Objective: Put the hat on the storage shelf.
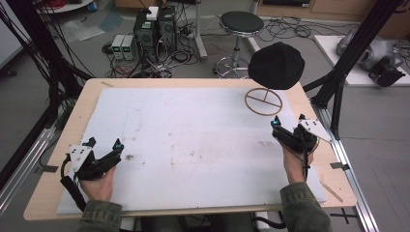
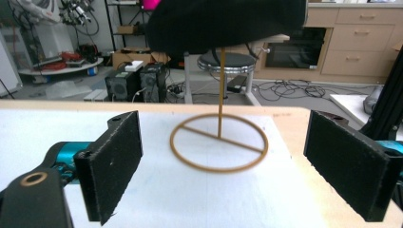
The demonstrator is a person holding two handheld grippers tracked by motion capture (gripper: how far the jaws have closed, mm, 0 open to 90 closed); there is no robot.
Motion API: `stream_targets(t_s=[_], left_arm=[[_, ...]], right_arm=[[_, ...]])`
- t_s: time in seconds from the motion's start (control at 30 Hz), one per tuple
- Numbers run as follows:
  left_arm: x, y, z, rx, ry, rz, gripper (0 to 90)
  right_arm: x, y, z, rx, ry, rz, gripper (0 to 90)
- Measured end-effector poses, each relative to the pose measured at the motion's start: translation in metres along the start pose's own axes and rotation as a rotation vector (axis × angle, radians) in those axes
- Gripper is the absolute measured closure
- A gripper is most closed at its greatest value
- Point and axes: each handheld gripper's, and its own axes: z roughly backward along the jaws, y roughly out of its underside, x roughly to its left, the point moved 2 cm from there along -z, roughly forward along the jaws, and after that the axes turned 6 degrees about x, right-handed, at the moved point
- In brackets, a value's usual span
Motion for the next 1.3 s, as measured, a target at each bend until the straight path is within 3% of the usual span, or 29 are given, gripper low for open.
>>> stream_targets(t_s=[0.17, 0.33, 0.7, 0.87, 1.3], left_arm=[[0.001, 0.000, 0.000, 0.001, -0.003, -0.002, 14.3], [0.001, 0.001, -0.001, 0.004, -0.005, -0.002, 14.2], [0.000, 0.001, 0.000, 0.006, -0.003, -0.007, 14.2], [0.000, 0.001, -0.001, 0.007, -0.004, -0.010, 14.3], [0.000, 0.001, 0.000, 0.013, -0.006, -0.024, 14.3]], right_arm=[[0.001, 0.021, 0.005, 0.007, 0.002, 0.020, 11.7], [0.002, 0.034, 0.009, 0.020, -0.007, -0.009, 11.7], [0.001, 0.034, 0.014, 0.004, -0.007, -0.024, 11.6], [0.001, 0.033, 0.014, -0.007, -0.008, -0.002, 11.7], [0.002, 0.034, 0.011, 0.014, -0.030, -0.016, 11.7]])
